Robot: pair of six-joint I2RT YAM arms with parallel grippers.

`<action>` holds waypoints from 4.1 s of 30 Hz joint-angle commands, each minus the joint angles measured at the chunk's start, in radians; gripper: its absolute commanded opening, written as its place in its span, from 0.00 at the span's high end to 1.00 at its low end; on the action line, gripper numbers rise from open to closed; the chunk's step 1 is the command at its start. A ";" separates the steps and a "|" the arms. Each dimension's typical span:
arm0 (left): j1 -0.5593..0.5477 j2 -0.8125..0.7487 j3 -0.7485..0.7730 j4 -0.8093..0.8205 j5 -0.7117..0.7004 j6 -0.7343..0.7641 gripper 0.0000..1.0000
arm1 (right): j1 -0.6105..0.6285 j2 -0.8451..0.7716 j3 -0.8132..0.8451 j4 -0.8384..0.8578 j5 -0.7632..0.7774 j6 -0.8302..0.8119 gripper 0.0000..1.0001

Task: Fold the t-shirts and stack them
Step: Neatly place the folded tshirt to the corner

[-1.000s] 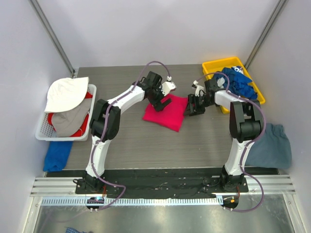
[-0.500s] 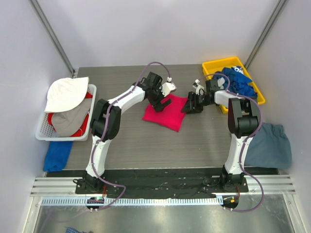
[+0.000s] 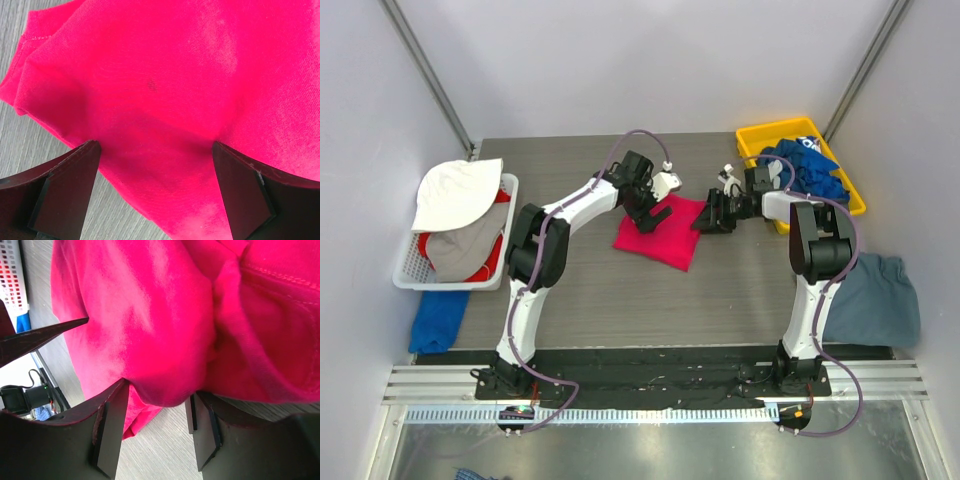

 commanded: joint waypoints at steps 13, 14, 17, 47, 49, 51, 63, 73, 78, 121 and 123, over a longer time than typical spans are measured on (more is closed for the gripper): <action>-0.038 -0.031 -0.025 -0.023 0.008 -0.035 0.00 | 0.104 -0.028 -0.092 0.032 0.002 0.012 0.43; -0.038 -0.031 -0.025 -0.023 0.008 -0.037 0.00 | 0.109 -0.030 -0.098 0.041 0.001 0.019 0.43; -0.043 -0.034 -0.027 -0.031 0.005 -0.035 0.00 | 0.118 -0.027 -0.101 0.047 -0.003 0.018 0.43; -0.043 -0.184 -0.139 -0.034 -0.068 -0.006 0.00 | 0.084 -0.183 0.037 -0.415 0.321 -0.286 0.99; -0.043 -0.208 -0.137 -0.034 -0.078 -0.009 0.00 | 0.074 -0.226 0.049 -0.465 0.382 -0.334 0.99; -0.043 -0.231 -0.137 -0.031 -0.086 -0.009 0.00 | 0.061 -0.255 0.060 -0.523 0.416 -0.370 0.99; -0.043 -0.299 -0.172 -0.007 -0.121 -0.006 0.00 | -0.022 -0.476 0.034 -0.735 0.602 -0.482 0.99; -0.043 -0.331 -0.223 0.016 -0.120 0.005 0.00 | -0.198 -0.607 0.034 -0.854 0.703 -0.582 0.99; -0.043 -0.333 -0.234 0.020 -0.115 0.006 0.00 | -0.255 -0.663 0.054 -0.911 0.735 -0.619 0.99; -0.043 -0.344 -0.301 0.026 -0.081 0.023 0.00 | -1.036 -0.541 0.178 -0.914 0.809 -1.062 0.99; -0.044 -0.340 -0.300 0.024 -0.083 0.023 0.00 | -1.034 -0.512 0.214 -0.911 0.809 -1.042 0.99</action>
